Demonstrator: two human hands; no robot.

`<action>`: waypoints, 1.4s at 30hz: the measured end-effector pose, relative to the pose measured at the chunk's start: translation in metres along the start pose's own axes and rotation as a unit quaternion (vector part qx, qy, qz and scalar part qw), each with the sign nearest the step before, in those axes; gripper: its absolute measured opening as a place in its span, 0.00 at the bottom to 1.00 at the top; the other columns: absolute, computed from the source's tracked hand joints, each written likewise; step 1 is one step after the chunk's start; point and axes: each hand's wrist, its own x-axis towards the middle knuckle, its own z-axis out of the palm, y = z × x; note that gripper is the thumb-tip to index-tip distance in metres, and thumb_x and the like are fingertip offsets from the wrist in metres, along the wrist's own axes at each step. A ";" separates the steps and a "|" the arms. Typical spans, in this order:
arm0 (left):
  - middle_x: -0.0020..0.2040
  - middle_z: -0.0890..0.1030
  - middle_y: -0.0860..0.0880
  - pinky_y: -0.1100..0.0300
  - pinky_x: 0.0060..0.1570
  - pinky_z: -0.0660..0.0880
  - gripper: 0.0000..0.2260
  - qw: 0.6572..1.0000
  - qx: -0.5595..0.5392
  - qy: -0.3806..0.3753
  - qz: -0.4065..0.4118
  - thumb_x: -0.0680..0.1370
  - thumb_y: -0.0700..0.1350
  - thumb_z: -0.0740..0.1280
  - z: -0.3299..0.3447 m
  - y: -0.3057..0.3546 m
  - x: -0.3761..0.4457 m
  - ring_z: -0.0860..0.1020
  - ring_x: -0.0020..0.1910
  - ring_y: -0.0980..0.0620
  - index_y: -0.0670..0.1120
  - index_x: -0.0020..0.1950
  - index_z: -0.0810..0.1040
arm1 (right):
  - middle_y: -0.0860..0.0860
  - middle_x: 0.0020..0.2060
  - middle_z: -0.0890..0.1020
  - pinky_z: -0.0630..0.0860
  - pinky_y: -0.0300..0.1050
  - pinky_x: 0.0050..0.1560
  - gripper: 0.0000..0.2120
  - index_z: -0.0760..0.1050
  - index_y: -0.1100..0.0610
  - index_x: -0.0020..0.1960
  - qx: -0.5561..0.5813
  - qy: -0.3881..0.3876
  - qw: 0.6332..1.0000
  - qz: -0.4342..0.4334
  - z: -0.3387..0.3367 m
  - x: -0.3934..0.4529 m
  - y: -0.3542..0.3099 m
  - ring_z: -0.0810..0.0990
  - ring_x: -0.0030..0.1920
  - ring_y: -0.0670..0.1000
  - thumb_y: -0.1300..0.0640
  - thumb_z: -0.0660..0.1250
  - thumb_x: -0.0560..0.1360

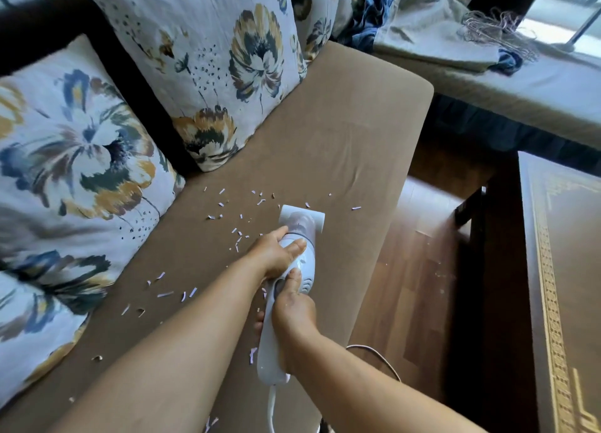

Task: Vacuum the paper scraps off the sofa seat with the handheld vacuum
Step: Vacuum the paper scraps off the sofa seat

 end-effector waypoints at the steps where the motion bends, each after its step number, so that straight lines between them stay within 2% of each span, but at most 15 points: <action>1: 0.74 0.68 0.49 0.52 0.70 0.68 0.31 1.000 -0.003 0.001 0.002 0.77 0.56 0.66 0.000 0.007 0.004 0.71 0.70 0.46 0.54 0.78 0.60 | 0.56 0.26 0.79 0.75 0.39 0.27 0.34 0.78 0.62 0.42 -0.003 0.000 1.000 -0.006 -0.001 0.004 -0.007 0.76 0.21 0.53 0.34 0.50 0.78; 3: 0.74 0.68 0.49 0.52 0.69 0.68 0.31 1.000 -0.002 0.002 0.013 0.77 0.57 0.66 0.003 0.021 0.017 0.72 0.69 0.46 0.54 0.78 0.60 | 0.57 0.28 0.80 0.76 0.39 0.27 0.34 0.79 0.62 0.45 -0.002 0.001 1.000 -0.019 -0.005 0.017 -0.021 0.78 0.23 0.54 0.34 0.50 0.78; 6: 0.74 0.68 0.49 0.54 0.69 0.67 0.30 1.000 0.013 0.008 0.019 0.77 0.57 0.66 0.012 0.040 0.039 0.71 0.70 0.46 0.55 0.78 0.61 | 0.57 0.29 0.82 0.79 0.45 0.32 0.34 0.79 0.61 0.44 -0.008 0.009 1.000 -0.026 -0.012 0.042 -0.040 0.82 0.28 0.57 0.32 0.50 0.77; 10: 0.75 0.68 0.49 0.56 0.68 0.68 0.29 1.000 0.004 0.001 0.018 0.78 0.57 0.65 0.031 0.069 0.084 0.70 0.70 0.46 0.55 0.78 0.60 | 0.57 0.26 0.81 0.76 0.43 0.30 0.35 0.80 0.61 0.41 -0.018 0.024 0.999 -0.030 -0.027 0.089 -0.076 0.80 0.25 0.56 0.32 0.50 0.77; 15: 0.76 0.65 0.50 0.54 0.70 0.65 0.31 1.000 0.005 -0.024 0.009 0.77 0.59 0.65 0.061 0.096 0.137 0.68 0.71 0.46 0.55 0.78 0.60 | 0.58 0.31 0.83 0.82 0.52 0.41 0.33 0.79 0.60 0.41 -0.015 0.038 0.999 -0.027 -0.052 0.130 -0.112 0.83 0.31 0.59 0.33 0.51 0.78; 18: 0.75 0.67 0.50 0.53 0.70 0.66 0.30 0.997 0.025 -0.069 -0.004 0.77 0.60 0.65 0.084 0.107 0.162 0.69 0.71 0.46 0.58 0.78 0.60 | 0.57 0.31 0.83 0.79 0.45 0.36 0.31 0.77 0.57 0.38 -0.006 0.061 0.998 -0.003 -0.071 0.145 -0.128 0.82 0.31 0.56 0.34 0.49 0.79; 20: 0.76 0.65 0.50 0.55 0.69 0.64 0.30 0.995 0.045 -0.088 -0.004 0.78 0.59 0.64 0.091 0.109 0.168 0.67 0.72 0.46 0.57 0.78 0.59 | 0.58 0.33 0.84 0.75 0.41 0.32 0.32 0.77 0.57 0.39 -0.009 0.066 0.998 0.004 -0.075 0.150 -0.129 0.82 0.30 0.55 0.34 0.48 0.79; 22: 0.77 0.64 0.50 0.56 0.69 0.63 0.30 0.994 0.059 -0.097 0.002 0.78 0.58 0.64 0.093 0.109 0.175 0.65 0.73 0.47 0.57 0.78 0.58 | 0.60 0.39 0.86 0.76 0.41 0.32 0.33 0.79 0.58 0.42 -0.005 0.063 0.998 0.006 -0.074 0.156 -0.127 0.82 0.32 0.56 0.34 0.46 0.79; 26: 0.77 0.64 0.51 0.56 0.71 0.63 0.29 0.992 0.076 -0.097 0.011 0.79 0.57 0.64 0.087 0.104 0.173 0.65 0.74 0.47 0.58 0.78 0.58 | 0.55 0.30 0.82 0.73 0.39 0.29 0.33 0.77 0.57 0.37 0.001 0.073 0.997 0.009 -0.066 0.154 -0.124 0.79 0.27 0.52 0.36 0.45 0.80; 28: 0.77 0.64 0.51 0.56 0.70 0.62 0.29 0.991 0.091 -0.100 0.020 0.79 0.57 0.63 0.085 0.102 0.168 0.65 0.74 0.47 0.57 0.78 0.58 | 0.57 0.32 0.83 0.77 0.41 0.30 0.34 0.78 0.59 0.38 0.013 0.063 0.998 0.012 -0.061 0.150 -0.120 0.81 0.28 0.55 0.35 0.46 0.80; 31: 0.76 0.64 0.50 0.56 0.71 0.63 0.29 0.990 0.097 -0.100 0.017 0.78 0.58 0.64 0.080 0.093 0.160 0.66 0.73 0.47 0.57 0.78 0.59 | 0.64 0.38 0.85 0.82 0.52 0.39 0.35 0.78 0.61 0.39 0.033 0.046 0.998 0.024 -0.053 0.138 -0.111 0.84 0.33 0.60 0.34 0.48 0.79; 35: 0.73 0.70 0.51 0.53 0.71 0.66 0.29 0.990 0.089 -0.106 0.009 0.77 0.57 0.66 0.067 0.072 0.139 0.70 0.70 0.48 0.57 0.77 0.62 | 0.59 0.27 0.80 0.80 0.46 0.34 0.36 0.78 0.62 0.35 0.034 0.045 0.998 0.033 -0.040 0.116 -0.092 0.79 0.24 0.56 0.35 0.48 0.79; 39: 0.70 0.74 0.52 0.51 0.68 0.69 0.33 0.993 0.075 -0.094 0.013 0.69 0.62 0.66 0.056 0.060 0.124 0.73 0.67 0.49 0.59 0.74 0.66 | 0.59 0.27 0.80 0.75 0.39 0.23 0.36 0.79 0.65 0.37 0.065 0.030 0.997 0.021 -0.029 0.101 -0.079 0.78 0.22 0.55 0.36 0.49 0.80; 41: 0.70 0.74 0.51 0.51 0.68 0.70 0.33 0.994 0.067 -0.087 0.015 0.70 0.62 0.67 0.052 0.060 0.119 0.74 0.67 0.48 0.58 0.74 0.67 | 0.60 0.27 0.81 0.78 0.42 0.25 0.36 0.78 0.64 0.35 0.062 0.028 0.998 0.009 -0.027 0.098 -0.077 0.80 0.24 0.57 0.36 0.50 0.80; 42: 0.70 0.74 0.51 0.51 0.68 0.69 0.31 0.994 0.061 -0.083 0.019 0.72 0.60 0.68 0.050 0.062 0.118 0.74 0.67 0.48 0.57 0.75 0.67 | 0.60 0.27 0.81 0.82 0.47 0.30 0.35 0.78 0.63 0.34 0.059 0.024 0.998 0.002 -0.025 0.097 -0.077 0.82 0.26 0.59 0.36 0.50 0.80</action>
